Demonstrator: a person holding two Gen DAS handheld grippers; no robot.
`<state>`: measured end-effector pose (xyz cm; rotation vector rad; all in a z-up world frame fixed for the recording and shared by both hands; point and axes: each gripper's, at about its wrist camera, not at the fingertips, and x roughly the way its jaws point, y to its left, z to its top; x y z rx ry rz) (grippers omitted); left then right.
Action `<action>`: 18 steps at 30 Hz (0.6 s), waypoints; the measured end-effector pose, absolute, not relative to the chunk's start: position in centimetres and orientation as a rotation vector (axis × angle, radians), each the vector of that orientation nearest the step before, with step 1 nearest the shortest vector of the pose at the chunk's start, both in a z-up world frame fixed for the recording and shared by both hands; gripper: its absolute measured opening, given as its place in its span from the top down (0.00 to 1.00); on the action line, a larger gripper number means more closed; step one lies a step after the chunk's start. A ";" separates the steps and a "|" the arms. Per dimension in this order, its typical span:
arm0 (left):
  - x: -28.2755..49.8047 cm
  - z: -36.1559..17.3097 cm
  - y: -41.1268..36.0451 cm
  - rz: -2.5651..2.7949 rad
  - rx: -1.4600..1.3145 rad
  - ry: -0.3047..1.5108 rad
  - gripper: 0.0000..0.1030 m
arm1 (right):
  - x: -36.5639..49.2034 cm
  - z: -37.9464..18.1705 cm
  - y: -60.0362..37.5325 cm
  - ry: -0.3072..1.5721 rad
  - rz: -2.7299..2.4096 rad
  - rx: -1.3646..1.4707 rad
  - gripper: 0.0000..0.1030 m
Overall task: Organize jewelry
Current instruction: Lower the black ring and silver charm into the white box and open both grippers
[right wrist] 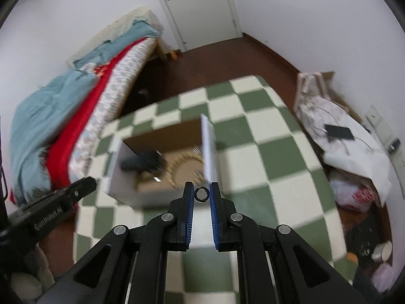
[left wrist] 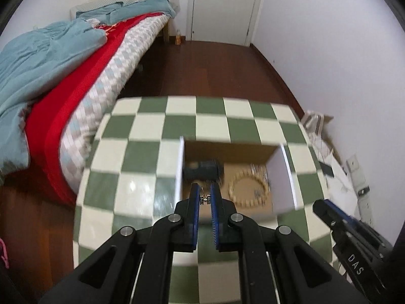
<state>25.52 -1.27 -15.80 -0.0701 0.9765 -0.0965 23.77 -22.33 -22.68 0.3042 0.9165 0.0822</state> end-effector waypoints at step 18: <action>32.6 -18.4 0.2 -0.070 -0.129 1.126 0.47 | 35.2 -24.6 -20.9 1.105 0.204 0.352 0.57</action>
